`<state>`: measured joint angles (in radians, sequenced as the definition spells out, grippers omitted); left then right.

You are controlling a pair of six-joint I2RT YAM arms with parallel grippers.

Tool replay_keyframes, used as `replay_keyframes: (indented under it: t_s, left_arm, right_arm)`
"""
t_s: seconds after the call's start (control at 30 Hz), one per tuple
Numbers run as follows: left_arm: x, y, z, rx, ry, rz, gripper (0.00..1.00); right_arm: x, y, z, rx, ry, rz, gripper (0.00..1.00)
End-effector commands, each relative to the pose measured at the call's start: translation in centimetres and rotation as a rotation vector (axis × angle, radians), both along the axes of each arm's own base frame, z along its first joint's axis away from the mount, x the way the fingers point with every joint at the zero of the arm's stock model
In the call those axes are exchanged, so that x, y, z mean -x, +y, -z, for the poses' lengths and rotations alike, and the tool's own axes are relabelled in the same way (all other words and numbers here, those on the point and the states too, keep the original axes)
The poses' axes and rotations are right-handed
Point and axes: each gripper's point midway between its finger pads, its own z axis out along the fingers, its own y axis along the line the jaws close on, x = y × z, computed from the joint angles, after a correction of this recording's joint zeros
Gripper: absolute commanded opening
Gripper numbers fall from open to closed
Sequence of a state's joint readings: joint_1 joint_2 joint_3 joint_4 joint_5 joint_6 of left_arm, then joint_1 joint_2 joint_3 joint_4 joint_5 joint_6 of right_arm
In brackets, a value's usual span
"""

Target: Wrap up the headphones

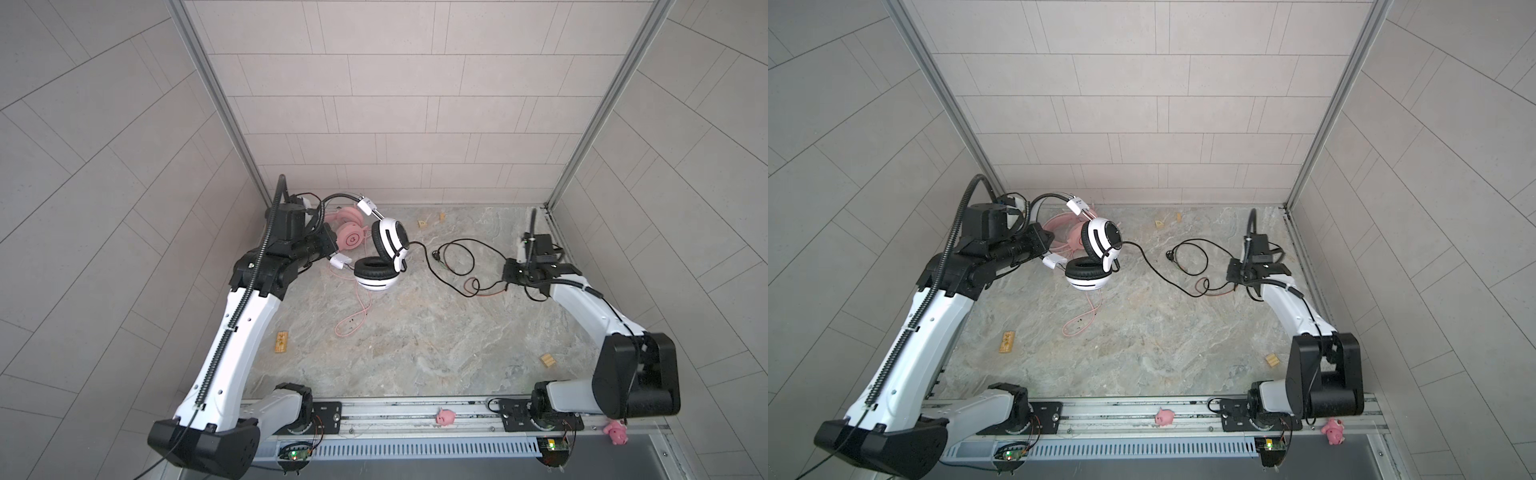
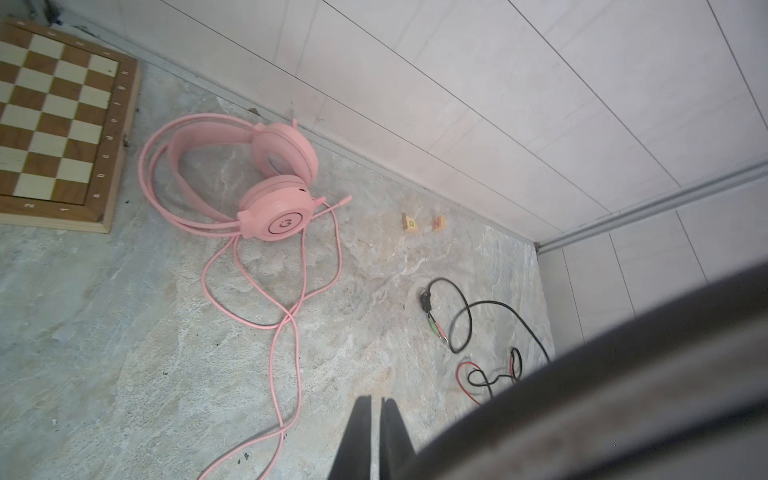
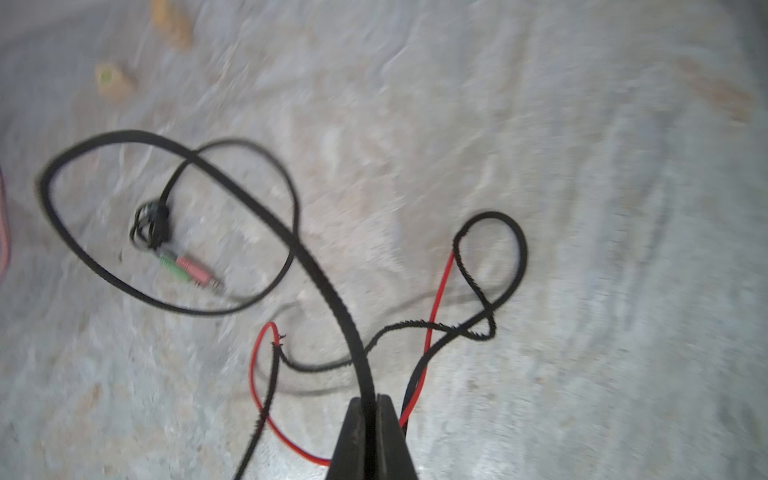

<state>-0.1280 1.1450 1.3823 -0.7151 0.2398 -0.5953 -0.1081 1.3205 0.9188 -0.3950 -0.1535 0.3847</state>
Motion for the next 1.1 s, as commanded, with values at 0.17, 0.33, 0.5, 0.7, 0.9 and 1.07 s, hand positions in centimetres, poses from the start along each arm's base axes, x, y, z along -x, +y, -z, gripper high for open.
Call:
replay_keyframes:
  t_s: [0.17,0.33,0.5,0.7,0.9,1.07]
  left_arm:
    - [-1.2,3.8,-2.8,0.140,-0.113,-0.136,0.00]
    - [-2.2,2.5,-1.8,0.180,-0.086,-0.079,0.00]
    - [-2.7,0.3,-1.9,0.163,-0.091,-0.011,0.00]
    - [-3.2,-2.8,-0.5,0.120,-0.064,0.082,0.00]
    - [-3.5,-3.2,-0.8,0.137,-0.069,0.093,0.00]
    - [-3.4,-3.4,-0.6,0.147,-0.058,0.098,0.00]
  right_arm:
    - [3.2,-8.2,-3.8,-0.019,-0.135,0.303,0.07]
    - [3.0,-6.9,-2.1,-0.052,-0.116,0.225,0.13]
    - [3.1,-5.6,-2.1,-0.030,-0.101,0.181,0.47]
    - [1.6,2.4,-6.4,-0.024,-0.255,-0.135,0.59]
    - [3.0,16.4,-5.6,-0.226,-0.360,-0.617,0.68]
    - [5.0,22.1,-2.9,-0.279,-0.345,-0.798,0.84]
